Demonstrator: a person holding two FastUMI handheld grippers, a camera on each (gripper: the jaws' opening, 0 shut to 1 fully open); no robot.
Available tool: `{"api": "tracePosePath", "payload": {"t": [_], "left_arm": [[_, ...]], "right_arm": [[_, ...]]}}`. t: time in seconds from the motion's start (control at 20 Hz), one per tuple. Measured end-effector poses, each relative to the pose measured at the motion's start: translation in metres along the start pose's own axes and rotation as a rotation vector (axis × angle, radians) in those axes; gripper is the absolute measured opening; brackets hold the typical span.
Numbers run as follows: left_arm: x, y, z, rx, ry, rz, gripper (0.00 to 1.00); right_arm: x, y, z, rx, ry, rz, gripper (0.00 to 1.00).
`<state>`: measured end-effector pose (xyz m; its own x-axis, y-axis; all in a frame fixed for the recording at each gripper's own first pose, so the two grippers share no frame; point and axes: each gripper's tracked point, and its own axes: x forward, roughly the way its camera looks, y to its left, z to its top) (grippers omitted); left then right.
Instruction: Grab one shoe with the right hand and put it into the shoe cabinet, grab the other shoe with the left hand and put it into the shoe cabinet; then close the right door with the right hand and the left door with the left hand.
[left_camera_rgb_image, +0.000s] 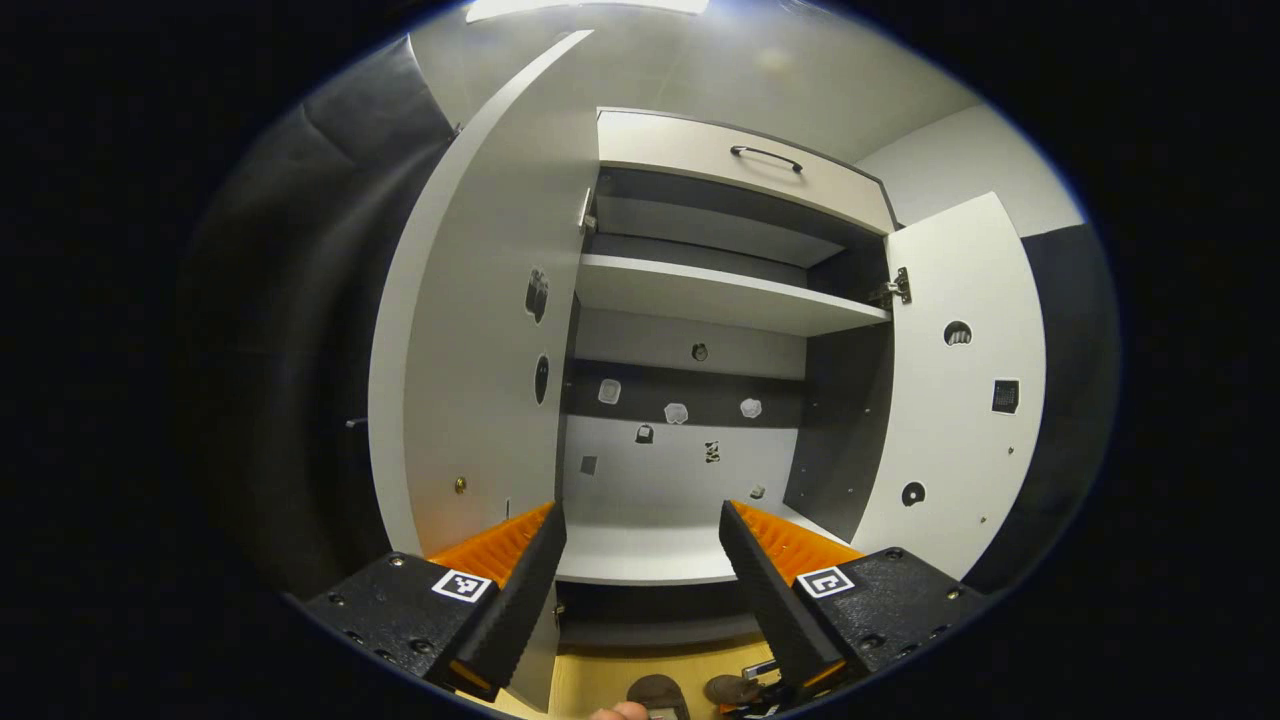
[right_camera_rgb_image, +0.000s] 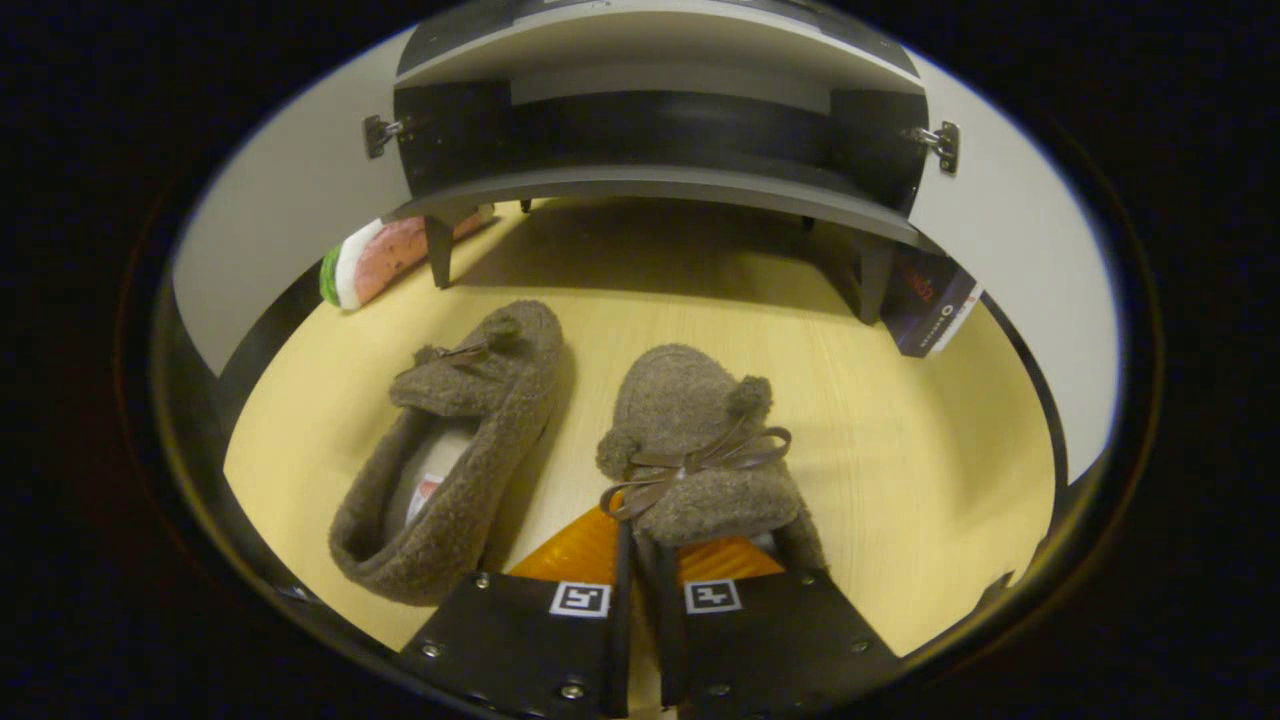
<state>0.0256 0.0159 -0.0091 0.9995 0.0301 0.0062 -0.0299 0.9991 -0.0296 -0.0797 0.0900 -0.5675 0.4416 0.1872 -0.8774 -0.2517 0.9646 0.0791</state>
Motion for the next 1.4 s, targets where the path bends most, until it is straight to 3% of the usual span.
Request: {"api": "tracePosePath", "payload": {"t": [0.15, 0.45, 0.7, 0.85, 1.15, 1.4], "left_arm": [[-0.001, 0.0, -0.001, 0.003, 0.001, -0.009, 0.95], [-0.001, -0.001, -0.002, 0.019, -0.002, -0.018, 0.95], [-0.002, -0.001, -0.002, 0.029, -0.004, -0.026, 0.95], [-0.002, -0.001, -0.003, 0.037, -0.004, -0.029, 0.95], [-0.002, -0.001, -0.003, 0.055, -0.013, -0.033, 0.95], [-0.002, -0.001, -0.003, 0.055, -0.021, -0.036, 0.94]], "right_arm": [[-0.002, 0.001, 0.002, -0.039, 0.001, 0.004, 0.01], [-0.047, -0.006, 0.048, 0.093, -0.143, 0.025, 0.01], [-0.103, -0.026, 0.105, 0.072, -0.288, -0.019, 0.0], [-0.144, -0.029, 0.159, 0.087, -0.404, -0.013, 0.0], [-0.215, -0.042, 0.314, 0.033, -0.644, -0.021, 0.0], [-0.213, -0.06, 0.441, -0.028, -0.729, -0.051, 0.0]]}}
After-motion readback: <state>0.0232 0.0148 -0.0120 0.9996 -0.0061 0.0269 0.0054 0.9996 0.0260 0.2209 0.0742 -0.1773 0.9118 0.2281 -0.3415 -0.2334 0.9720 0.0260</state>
